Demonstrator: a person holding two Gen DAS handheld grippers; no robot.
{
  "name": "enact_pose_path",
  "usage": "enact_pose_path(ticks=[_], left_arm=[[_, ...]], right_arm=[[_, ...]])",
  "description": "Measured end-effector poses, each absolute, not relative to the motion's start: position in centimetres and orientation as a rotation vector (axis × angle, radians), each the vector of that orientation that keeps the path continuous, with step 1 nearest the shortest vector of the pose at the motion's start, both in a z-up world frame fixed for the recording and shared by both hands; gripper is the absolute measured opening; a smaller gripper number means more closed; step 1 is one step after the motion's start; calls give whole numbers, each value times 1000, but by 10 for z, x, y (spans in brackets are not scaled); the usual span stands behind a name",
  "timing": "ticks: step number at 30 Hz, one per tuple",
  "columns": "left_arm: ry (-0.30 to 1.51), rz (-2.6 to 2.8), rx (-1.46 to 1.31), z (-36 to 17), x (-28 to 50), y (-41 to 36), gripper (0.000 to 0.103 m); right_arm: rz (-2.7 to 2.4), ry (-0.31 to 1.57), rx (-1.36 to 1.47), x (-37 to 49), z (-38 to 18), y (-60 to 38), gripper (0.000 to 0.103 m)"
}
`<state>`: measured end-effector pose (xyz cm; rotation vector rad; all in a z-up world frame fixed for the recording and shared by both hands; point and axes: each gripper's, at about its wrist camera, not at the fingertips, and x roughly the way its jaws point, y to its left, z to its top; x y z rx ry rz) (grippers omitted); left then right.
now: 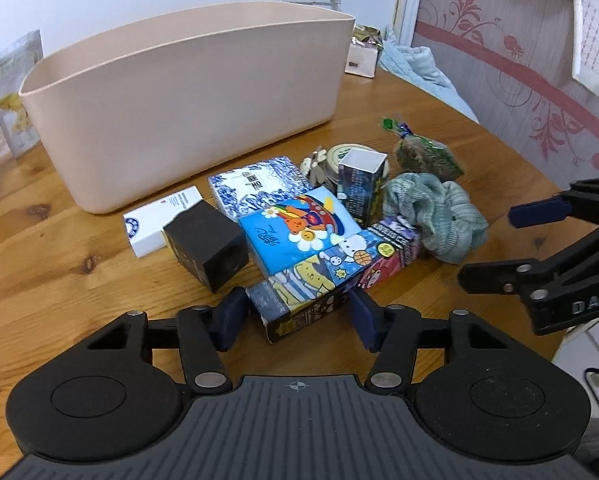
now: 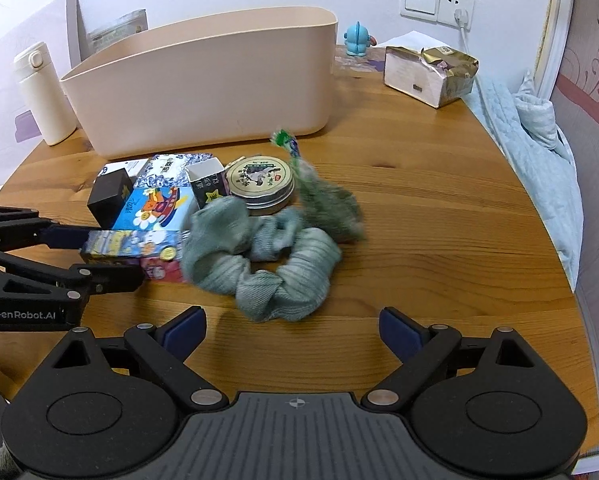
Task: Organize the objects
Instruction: 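Grasp the long cartoon box with the left tool while the right tool grasps the green scrunchie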
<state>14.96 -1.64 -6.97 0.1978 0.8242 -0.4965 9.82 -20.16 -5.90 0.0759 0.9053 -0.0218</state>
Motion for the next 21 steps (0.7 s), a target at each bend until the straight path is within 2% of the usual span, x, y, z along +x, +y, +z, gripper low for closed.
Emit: enact_pose_path(ticks=[4,11,21], left_arm=[[784,-495,227,-71,156,-17,74],[771,-563,243,-71,166,-26,75],[788,-567,267,-72,154,-25,46]], right_arm=[[-21,904,79,98,-58,-202,95],[-12,894,91,100,-58,-204,95],[-14,874,94,114,-62,-207,95]])
